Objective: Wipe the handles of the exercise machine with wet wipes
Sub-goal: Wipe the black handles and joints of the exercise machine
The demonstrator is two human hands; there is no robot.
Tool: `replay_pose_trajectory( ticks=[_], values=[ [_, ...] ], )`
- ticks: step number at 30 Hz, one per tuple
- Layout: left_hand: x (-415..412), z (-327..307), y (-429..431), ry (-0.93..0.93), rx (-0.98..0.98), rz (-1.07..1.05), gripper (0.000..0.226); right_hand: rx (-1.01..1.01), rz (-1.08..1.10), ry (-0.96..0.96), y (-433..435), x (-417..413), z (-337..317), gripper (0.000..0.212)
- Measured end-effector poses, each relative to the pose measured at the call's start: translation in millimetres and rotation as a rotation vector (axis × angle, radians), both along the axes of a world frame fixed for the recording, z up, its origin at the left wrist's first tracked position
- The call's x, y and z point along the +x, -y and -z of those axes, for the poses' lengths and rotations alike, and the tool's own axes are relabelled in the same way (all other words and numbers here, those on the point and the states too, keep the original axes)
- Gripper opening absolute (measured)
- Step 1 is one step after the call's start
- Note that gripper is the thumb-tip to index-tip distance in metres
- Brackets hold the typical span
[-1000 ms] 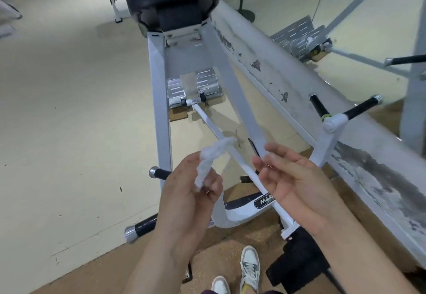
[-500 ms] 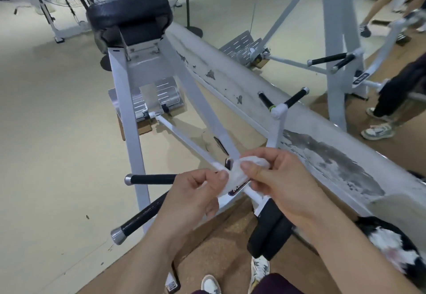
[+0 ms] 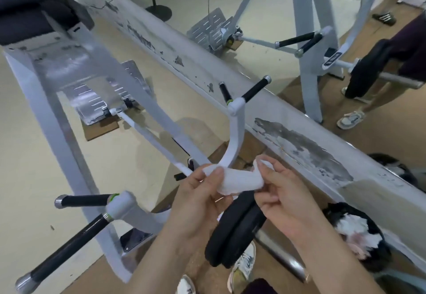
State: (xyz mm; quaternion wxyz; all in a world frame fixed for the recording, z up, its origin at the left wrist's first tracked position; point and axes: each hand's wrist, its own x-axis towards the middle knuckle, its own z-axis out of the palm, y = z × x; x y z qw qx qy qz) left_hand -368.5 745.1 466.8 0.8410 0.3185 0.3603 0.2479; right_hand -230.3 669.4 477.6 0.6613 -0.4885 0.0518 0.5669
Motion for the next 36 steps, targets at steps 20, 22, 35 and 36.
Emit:
replay_pose_trajectory(
  ticks=[20, 22, 35, 36],
  values=[
    [189.9, 68.2, -156.0, -0.297, 0.221, 0.02, 0.028, 0.169, -0.402, 0.43, -114.4, 160.6, 72.6, 0.025],
    [199.8, 89.3, -170.9, -0.277, 0.216, 0.086, 0.024, 0.224, -0.278, 0.407, -136.1, 162.4, 87.1, 0.032],
    [226.7, 170.0, -224.4, -0.382, 0.576, 0.28, 0.023, -0.091, -0.025, 0.501, -224.9, 192.1, 170.4, 0.02],
    [229.9, 172.4, -226.3, -0.431, 0.629, 0.283, 0.033, -0.075, -0.096, 0.517, -221.9, 195.9, 171.5, 0.022]
  ],
)
